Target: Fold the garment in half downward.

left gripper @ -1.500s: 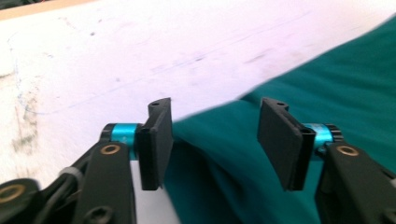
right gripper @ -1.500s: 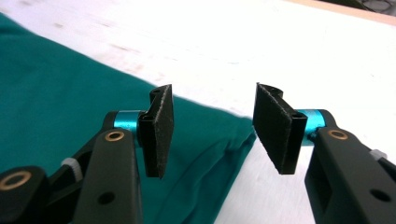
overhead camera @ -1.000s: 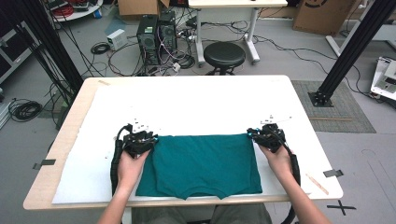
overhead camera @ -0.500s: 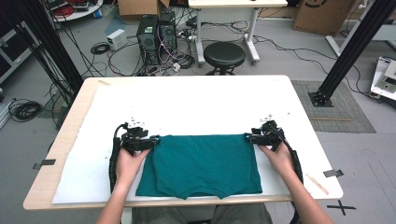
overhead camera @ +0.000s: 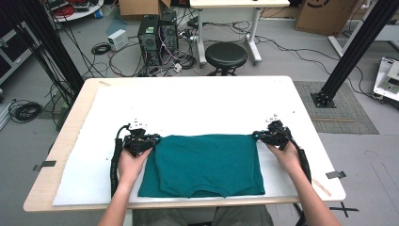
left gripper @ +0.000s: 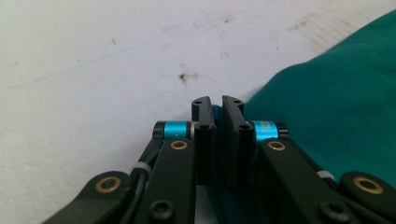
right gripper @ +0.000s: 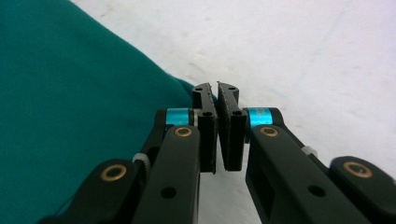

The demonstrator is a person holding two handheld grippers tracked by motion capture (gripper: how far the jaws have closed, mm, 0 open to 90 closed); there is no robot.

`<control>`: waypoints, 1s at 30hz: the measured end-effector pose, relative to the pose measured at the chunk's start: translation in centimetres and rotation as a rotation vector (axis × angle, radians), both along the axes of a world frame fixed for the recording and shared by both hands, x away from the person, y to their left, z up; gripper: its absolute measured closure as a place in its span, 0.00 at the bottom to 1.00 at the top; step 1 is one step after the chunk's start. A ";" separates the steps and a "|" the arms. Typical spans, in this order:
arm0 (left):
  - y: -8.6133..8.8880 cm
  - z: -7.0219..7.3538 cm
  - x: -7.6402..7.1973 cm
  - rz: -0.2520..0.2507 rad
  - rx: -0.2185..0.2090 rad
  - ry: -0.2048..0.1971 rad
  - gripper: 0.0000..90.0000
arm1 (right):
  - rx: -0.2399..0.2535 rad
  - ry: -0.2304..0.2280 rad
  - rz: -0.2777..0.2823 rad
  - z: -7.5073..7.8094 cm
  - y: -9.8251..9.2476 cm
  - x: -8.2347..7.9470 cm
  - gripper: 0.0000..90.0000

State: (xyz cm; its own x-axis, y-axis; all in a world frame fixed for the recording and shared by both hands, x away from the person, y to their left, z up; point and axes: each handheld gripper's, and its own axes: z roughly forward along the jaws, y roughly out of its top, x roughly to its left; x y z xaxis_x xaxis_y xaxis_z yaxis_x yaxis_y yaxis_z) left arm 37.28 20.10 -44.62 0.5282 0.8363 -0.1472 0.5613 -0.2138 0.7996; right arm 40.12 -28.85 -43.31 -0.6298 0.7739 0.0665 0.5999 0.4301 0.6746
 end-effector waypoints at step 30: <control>-3.3 2.3 3.8 0.071 0.016 -0.122 0.54 | -0.020 -0.132 -0.150 2.9 -3.1 3.1 0.60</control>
